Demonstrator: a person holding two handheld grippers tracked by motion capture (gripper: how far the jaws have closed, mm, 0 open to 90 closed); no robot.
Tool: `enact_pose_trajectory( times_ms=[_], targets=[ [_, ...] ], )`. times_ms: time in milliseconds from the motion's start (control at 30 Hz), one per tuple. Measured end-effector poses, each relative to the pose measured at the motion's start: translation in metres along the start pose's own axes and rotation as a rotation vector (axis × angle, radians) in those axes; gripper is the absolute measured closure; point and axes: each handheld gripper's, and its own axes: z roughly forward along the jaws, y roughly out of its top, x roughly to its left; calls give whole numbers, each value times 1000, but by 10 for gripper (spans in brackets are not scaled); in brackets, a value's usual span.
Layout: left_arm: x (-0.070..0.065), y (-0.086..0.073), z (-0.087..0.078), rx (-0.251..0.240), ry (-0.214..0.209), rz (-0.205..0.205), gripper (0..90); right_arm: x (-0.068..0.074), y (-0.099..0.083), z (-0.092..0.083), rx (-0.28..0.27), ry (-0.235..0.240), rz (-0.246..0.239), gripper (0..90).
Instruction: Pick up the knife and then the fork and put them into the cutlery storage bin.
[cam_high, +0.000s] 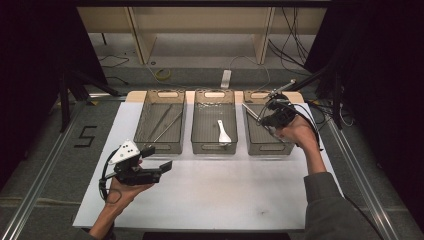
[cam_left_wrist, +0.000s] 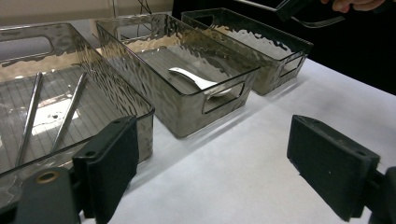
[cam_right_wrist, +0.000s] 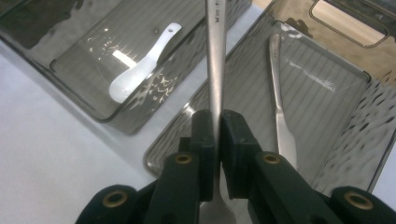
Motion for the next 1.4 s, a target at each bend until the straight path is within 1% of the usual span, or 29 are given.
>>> enact_pose_trajectory(
  times_ms=[67,133,267,400,567,867,933,1267,1400],
  targets=[
    [0,0,0,0,0,0,164,-7,1,4,15,-21,15,850],
    [0,0,0,1,0,-1,164,-13,1,8,19,-19,31,850],
    [0,0,0,0,0,0,164,-21,3,12,21,-38,56,850],
    [0,0,0,0,0,1,164,-26,8,16,26,-50,80,850],
    [0,0,0,-1,-1,0,164,-32,12,19,23,-64,98,849],
    [0,0,0,-1,-1,0,164,-40,13,26,36,-81,132,849],
    [0,0,0,0,-1,0,164,-40,13,26,34,-79,123,849],
    [0,0,0,-1,-2,-1,164,-44,13,34,55,-93,150,849],
    [0,0,0,-2,-2,-1,164,-45,13,38,67,-100,152,848]
  ],
)
